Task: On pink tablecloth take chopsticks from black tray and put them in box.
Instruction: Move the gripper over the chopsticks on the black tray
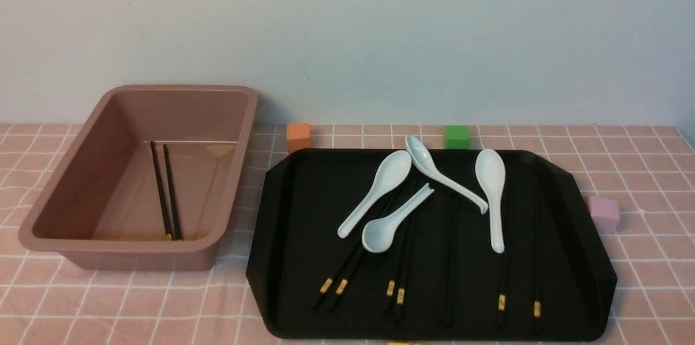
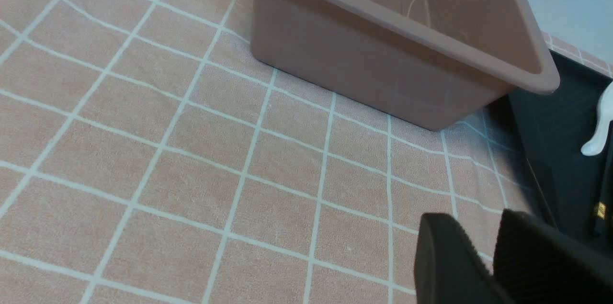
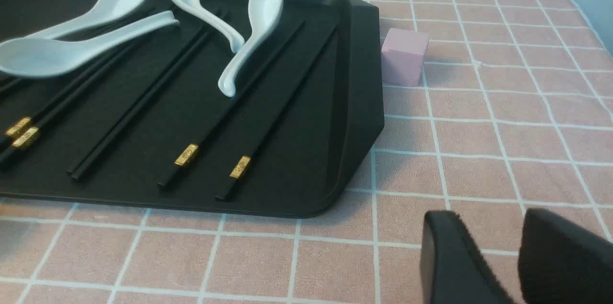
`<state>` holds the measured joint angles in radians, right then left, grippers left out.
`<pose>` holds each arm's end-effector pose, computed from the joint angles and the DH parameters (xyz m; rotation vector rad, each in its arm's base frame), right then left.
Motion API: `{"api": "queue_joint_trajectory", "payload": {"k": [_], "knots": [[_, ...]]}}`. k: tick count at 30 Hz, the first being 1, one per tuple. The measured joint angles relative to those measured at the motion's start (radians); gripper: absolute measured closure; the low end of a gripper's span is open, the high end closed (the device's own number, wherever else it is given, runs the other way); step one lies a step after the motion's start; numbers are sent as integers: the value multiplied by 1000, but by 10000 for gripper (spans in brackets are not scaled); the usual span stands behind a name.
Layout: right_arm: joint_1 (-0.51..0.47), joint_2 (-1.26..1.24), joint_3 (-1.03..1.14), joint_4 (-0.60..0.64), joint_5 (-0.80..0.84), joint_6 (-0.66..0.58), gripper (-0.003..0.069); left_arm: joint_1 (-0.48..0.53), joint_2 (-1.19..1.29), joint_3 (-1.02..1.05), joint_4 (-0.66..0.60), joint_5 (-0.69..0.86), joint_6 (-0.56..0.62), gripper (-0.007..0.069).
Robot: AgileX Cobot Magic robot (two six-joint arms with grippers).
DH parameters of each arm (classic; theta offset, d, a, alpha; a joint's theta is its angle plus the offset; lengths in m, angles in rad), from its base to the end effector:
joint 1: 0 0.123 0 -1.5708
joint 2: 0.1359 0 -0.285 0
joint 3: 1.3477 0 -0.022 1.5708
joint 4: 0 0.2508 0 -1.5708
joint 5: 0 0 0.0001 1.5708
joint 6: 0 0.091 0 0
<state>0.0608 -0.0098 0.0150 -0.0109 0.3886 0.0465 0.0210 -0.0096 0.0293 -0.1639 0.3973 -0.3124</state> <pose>0.0521 0.0028 0.1738 -0.0201 1.8777 0.0629 0.0522 -0.0047 0.1687 -0.4165 1.8654 -0.3603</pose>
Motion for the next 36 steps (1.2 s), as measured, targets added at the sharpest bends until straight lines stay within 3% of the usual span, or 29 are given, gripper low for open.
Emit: {"api": "queue_joint_trajectory", "payload": {"k": [36], "knots": [[0, 0, 0, 24, -14, 16, 419, 0, 0, 0, -1, 0, 0, 419]]}}
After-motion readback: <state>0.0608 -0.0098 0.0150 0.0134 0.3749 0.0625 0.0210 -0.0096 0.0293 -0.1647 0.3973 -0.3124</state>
